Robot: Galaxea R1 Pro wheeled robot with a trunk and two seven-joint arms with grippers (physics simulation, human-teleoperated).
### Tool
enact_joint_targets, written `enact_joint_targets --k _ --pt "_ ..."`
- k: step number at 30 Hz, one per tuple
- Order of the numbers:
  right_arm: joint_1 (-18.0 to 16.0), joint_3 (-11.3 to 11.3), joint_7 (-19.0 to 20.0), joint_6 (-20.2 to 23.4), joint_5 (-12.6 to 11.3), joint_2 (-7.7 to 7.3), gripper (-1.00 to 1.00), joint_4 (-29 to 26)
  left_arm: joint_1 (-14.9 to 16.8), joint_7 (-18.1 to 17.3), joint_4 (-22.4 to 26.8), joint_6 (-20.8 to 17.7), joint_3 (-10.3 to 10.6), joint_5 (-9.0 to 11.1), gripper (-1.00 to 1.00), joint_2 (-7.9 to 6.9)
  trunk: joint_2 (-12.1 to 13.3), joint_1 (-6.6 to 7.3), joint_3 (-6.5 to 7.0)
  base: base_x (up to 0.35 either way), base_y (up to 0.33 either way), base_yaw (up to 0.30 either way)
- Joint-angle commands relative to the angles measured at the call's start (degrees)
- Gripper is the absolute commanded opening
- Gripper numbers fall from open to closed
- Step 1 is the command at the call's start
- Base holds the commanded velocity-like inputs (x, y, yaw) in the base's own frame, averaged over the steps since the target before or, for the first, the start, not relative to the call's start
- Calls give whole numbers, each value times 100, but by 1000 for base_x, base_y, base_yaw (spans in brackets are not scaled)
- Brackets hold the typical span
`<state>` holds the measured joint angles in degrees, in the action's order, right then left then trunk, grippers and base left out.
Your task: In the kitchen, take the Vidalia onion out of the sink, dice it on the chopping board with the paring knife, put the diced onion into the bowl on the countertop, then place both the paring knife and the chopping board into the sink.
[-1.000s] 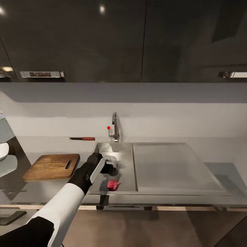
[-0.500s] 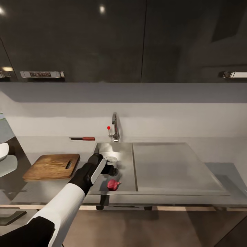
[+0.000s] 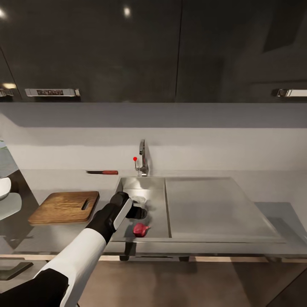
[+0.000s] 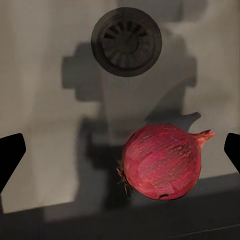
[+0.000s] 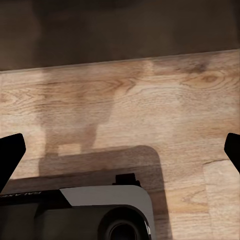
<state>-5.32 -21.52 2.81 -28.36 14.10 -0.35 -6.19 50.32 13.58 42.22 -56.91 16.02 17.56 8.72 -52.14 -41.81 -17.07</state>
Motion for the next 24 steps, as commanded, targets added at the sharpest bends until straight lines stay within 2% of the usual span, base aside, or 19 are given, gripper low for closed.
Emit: enact_joint_targets --k 1,21,24 --pt "-4 -50 30 -20 31 0 100 4 5 53 -3 -18 15 61 100 -2 -5 -1 -7 0 0 0" --pt "-4 -53 28 -20 31 0 100 6 5 38 -169 -22 46 64 100 38 -5 -1 -7 0 0 0" --pt "-4 -52 27 -20 31 0 100 6 5 -79 -190 -20 53 64 100 41 -5 -1 -7 0 0 0"
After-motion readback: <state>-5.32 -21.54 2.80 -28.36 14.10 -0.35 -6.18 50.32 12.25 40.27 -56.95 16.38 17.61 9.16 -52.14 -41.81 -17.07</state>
